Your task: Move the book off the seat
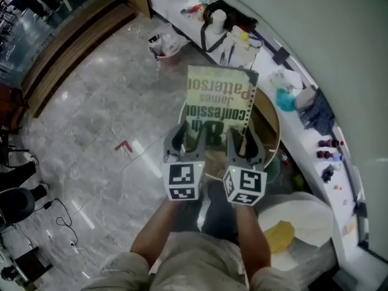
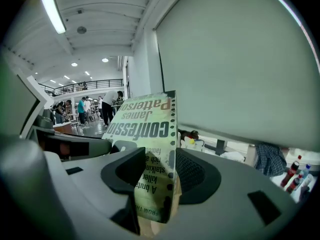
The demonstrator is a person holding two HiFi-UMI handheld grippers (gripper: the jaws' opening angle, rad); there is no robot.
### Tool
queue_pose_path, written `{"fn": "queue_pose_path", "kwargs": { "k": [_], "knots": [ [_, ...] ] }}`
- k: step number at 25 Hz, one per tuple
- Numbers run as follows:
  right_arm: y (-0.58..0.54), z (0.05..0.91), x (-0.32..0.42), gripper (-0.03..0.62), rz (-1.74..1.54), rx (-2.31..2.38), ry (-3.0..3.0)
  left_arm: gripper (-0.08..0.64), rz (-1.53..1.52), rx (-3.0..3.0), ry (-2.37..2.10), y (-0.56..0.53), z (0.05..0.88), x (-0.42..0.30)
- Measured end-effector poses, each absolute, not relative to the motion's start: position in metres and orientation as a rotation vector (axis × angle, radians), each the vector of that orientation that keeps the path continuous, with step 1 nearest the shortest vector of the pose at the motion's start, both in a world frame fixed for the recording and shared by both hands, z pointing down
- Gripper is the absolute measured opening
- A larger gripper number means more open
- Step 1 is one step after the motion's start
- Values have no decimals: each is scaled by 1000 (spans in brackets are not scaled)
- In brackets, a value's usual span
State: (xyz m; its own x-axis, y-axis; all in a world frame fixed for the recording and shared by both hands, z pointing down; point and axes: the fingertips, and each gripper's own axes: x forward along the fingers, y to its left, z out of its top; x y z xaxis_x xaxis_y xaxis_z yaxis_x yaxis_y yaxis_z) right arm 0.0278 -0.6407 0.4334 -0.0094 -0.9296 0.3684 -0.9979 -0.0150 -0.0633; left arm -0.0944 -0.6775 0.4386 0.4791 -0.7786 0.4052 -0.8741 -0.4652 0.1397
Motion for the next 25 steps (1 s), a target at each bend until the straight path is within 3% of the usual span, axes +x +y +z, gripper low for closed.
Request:
{"fn": "queue_pose_path", "kwargs": {
  "k": [16,25],
  "knots": [
    [-641,758,72,186,903,1660,-1911,192,759,1973,-1311,-659,764,-54],
    [-636,839,80,186,997,1534,-1870,193,817,1845,-1282,-649,844,-46]
  ]
}}
